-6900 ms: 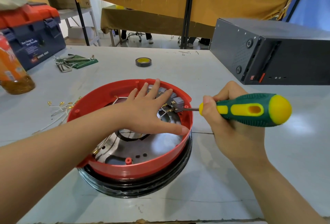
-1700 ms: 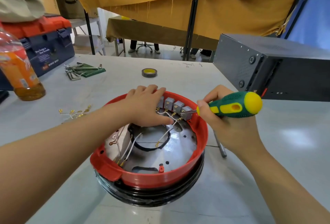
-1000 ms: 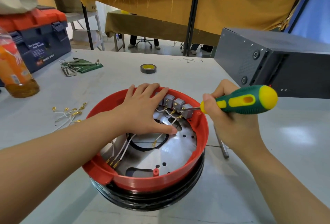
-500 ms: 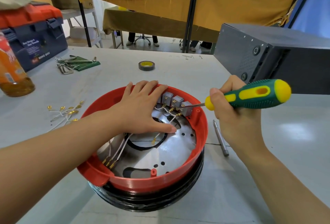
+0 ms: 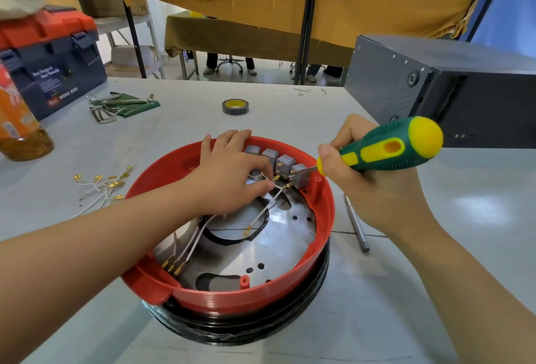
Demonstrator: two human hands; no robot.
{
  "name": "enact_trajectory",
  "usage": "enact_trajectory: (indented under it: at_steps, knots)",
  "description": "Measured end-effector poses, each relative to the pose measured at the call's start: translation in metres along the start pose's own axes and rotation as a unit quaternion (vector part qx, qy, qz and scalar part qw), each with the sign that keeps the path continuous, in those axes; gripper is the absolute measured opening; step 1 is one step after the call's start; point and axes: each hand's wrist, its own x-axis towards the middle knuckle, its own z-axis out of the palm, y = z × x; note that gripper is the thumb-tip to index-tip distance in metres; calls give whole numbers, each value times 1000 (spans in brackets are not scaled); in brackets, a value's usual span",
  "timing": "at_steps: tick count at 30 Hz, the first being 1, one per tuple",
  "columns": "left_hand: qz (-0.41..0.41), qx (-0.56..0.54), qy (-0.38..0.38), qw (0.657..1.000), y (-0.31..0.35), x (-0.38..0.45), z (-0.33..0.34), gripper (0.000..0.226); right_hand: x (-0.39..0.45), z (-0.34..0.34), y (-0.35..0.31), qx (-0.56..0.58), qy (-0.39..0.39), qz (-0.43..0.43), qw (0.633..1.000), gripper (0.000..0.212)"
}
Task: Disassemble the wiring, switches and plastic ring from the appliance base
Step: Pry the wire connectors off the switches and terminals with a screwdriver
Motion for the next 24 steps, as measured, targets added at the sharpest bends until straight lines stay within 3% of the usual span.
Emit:
enact_trajectory:
  at_steps: [4, 10, 24]
  knots:
    - [-8, 4, 22, 1000, 1, 2, 3, 14, 12, 1, 0, -2, -10, -11, 1000, 25]
    - [-12, 14, 29, 999, 2, 3, 4, 15, 35, -2, 15, 77, 32, 92, 992, 25]
    - [-11, 26, 33, 999, 2, 5, 4, 16, 33, -5, 26, 200, 75, 155, 965, 32]
